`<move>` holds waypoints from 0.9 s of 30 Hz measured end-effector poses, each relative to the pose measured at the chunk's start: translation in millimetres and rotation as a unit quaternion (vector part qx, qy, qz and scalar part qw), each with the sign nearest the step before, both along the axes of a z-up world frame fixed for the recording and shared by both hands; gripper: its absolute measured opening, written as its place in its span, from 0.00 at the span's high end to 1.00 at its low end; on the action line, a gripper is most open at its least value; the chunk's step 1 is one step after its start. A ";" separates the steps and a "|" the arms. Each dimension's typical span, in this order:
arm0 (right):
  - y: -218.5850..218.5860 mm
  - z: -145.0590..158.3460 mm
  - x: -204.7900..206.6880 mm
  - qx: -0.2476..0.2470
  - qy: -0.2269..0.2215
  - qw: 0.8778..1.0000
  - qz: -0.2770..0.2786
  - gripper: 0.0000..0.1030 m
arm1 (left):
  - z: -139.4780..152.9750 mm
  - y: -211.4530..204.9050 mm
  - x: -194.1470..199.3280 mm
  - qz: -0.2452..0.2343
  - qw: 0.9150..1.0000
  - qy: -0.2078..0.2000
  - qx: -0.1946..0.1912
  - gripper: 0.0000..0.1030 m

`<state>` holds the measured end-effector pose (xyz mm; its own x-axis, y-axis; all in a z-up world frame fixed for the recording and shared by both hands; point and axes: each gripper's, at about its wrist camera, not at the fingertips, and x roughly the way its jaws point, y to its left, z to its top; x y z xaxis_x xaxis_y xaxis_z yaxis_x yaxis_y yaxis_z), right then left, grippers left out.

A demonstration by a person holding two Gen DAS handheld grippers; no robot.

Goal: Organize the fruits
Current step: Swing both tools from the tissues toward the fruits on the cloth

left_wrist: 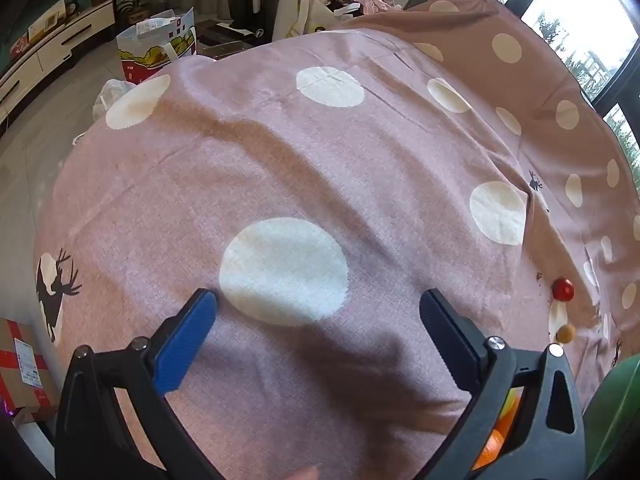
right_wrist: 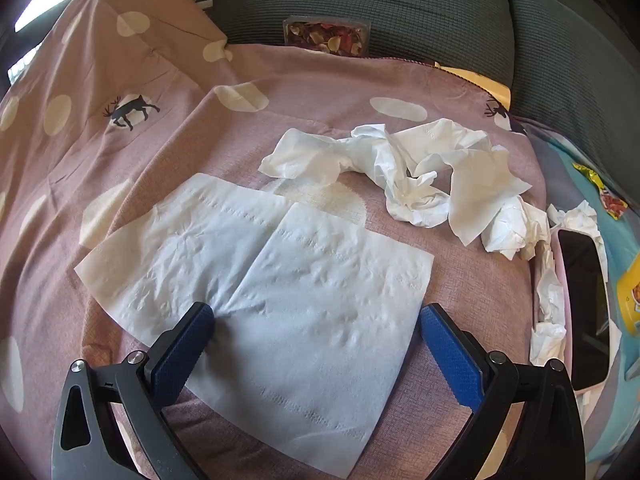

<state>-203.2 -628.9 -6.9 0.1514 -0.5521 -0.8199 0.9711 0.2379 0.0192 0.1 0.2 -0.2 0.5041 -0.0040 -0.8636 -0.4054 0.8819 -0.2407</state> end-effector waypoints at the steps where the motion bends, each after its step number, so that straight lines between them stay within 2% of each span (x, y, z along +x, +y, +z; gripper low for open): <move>1: -0.1 0.0 0.0 0.000 0.000 1.000 0.000 0.01 | -0.1 0.3 0.1 -0.001 1.000 0.000 0.000 0.01; 17: 0.0 0.0 0.0 0.000 0.000 1.000 0.000 0.01 | 1.2 -10.8 -1.4 -0.010 1.000 -0.001 0.019 0.01; 27: -0.1 0.6 0.6 0.000 0.004 1.000 0.000 0.01 | 15.0 -16.1 -7.9 -0.027 0.999 -0.044 -0.001 0.02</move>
<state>-202.6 -629.0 -6.4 0.1459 -0.5517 -0.8212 0.9711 0.2385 0.0122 -7.8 -15.8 14.8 0.5764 -0.0354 -0.8164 -0.3341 0.9015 -0.2750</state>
